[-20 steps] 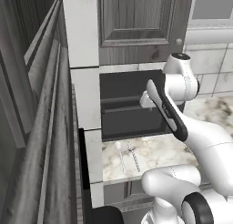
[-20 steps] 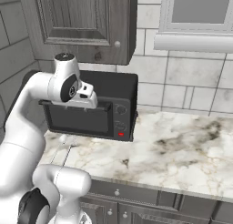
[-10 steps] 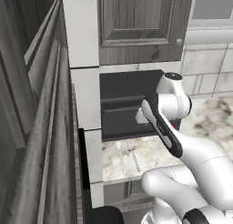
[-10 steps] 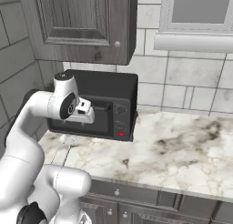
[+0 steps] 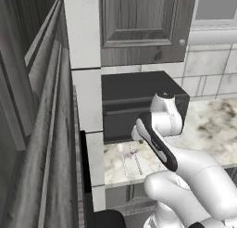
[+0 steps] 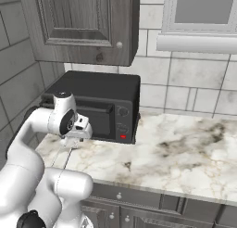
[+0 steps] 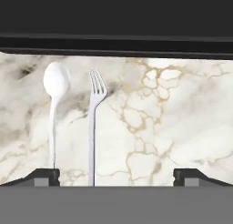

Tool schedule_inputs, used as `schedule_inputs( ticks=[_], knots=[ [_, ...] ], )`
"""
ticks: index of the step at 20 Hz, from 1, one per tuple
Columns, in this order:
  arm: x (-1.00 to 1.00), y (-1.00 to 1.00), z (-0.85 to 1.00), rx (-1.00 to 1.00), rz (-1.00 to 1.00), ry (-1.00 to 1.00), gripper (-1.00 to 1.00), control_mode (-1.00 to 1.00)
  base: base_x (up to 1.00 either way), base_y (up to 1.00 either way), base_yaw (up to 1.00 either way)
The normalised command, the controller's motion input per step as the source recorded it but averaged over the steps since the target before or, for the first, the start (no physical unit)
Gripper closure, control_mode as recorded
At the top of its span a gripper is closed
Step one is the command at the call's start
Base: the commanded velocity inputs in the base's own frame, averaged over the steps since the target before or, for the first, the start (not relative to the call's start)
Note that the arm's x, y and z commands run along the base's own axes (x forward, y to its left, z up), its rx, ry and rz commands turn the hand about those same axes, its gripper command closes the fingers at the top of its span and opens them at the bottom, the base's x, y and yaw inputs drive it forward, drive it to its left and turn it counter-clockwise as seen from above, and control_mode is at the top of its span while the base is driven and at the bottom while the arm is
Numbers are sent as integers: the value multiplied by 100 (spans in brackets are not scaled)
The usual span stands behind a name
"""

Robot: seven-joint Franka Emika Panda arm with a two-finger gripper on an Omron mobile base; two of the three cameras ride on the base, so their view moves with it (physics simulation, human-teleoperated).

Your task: Take the fork and place it on the left side of the plate. Then take the spoon and place it on the right side of the plate. Make sure they're directly next to the plate.

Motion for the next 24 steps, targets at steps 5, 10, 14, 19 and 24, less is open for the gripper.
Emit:
schedule_inputs(
  ticks=[5, 10, 14, 19, 24],
  knots=[
    [0, 17, -55, 0, 0, 10, -100, -100, 0, 0, 0],
    [0, 7, -41, 0, 0, 6, -100, -100, 0, 0, 0],
    [2, 1, -23, 0, 0, 0, -100, -100, 0, 0, 0],
    [5, 9, -24, 0, 0, 0, -100, -100, 0, 0, 0],
    [4, 11, -17, 0, 0, 0, -100, -100, 0, 0, 0]
  ],
)
